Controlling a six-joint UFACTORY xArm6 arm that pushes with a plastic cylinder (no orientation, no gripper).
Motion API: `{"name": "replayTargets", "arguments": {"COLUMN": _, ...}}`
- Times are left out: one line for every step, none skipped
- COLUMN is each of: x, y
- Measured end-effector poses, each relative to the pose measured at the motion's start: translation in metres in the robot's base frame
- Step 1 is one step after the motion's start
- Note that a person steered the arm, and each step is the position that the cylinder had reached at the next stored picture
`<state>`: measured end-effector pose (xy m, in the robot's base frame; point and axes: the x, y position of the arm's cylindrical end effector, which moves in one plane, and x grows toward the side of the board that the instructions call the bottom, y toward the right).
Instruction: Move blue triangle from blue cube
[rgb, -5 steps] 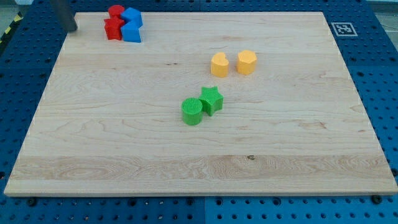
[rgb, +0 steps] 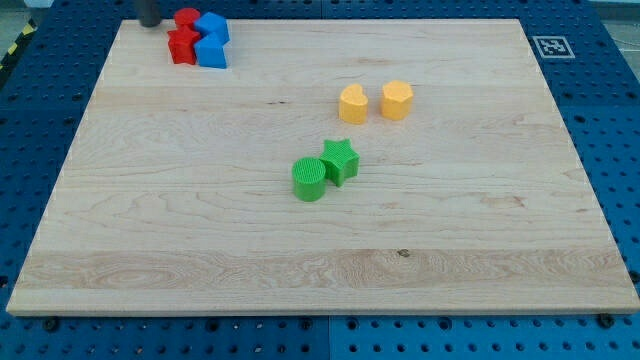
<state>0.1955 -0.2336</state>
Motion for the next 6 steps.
{"name": "replayTargets", "arguments": {"x": 0.005, "y": 0.025}}
{"name": "replayTargets", "arguments": {"x": 0.038, "y": 0.043}}
{"name": "replayTargets", "arguments": {"x": 0.089, "y": 0.051}}
{"name": "replayTargets", "arguments": {"x": 0.088, "y": 0.051}}
{"name": "replayTargets", "arguments": {"x": 0.070, "y": 0.040}}
{"name": "replayTargets", "arguments": {"x": 0.080, "y": 0.028}}
